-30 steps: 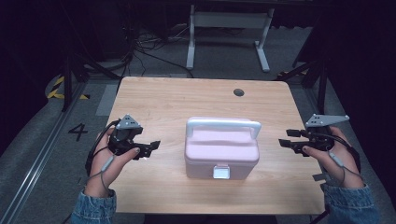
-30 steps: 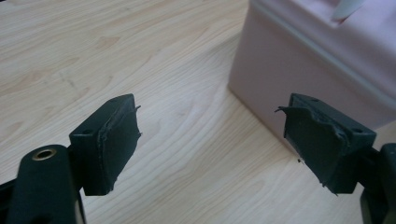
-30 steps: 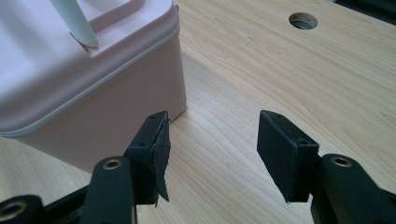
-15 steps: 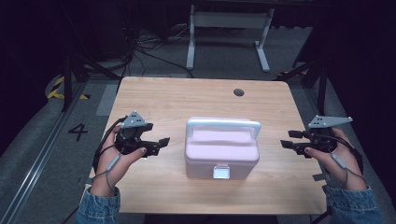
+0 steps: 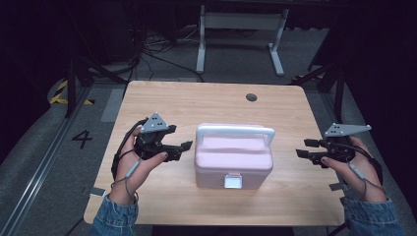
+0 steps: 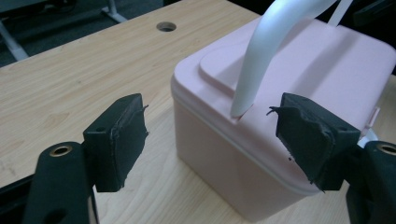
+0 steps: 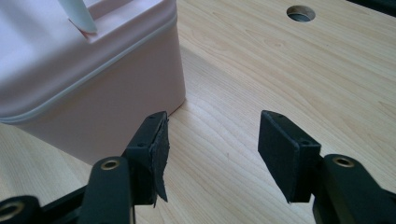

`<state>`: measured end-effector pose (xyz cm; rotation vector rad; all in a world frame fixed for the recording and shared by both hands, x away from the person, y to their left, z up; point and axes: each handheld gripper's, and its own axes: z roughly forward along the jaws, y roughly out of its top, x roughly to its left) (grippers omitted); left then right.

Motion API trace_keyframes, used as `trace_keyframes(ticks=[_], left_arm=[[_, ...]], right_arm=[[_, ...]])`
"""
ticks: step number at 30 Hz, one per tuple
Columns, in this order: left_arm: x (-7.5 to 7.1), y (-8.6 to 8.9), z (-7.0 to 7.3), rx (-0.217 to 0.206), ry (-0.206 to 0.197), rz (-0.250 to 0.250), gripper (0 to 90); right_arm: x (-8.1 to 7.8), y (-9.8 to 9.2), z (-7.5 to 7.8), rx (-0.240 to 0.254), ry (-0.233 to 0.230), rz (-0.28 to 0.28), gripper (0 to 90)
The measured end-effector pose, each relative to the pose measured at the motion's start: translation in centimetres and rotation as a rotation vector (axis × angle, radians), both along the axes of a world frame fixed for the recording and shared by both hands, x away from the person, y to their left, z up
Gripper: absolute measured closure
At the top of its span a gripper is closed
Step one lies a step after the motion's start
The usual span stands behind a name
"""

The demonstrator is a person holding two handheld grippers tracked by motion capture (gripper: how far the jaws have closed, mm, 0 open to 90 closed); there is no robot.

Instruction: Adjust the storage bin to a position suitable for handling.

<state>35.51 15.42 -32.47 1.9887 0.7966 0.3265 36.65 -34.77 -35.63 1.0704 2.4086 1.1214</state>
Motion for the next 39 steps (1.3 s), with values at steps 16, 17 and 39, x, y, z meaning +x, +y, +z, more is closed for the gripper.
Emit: trace_keyframes(ticks=[16, 17, 39], left_arm=[[0.8, -3.0, -0.6, -0.005, -0.039, -0.028, 23.1], [0.9, -3.1, -0.7, -0.014, -0.059, -0.033, 23.5], [2.6, -5.4, -1.9, -0.061, -0.068, -0.074, 47.5]], right_arm=[[-0.3, 0.2, -0.5, -0.013, 0.017, -0.001, 43.2], [-0.3, 0.2, -0.5, -0.015, 0.016, 0.0, 43.2], [-0.2, 0.4, -1.0, -0.027, 0.03, 0.003, 43.2]])
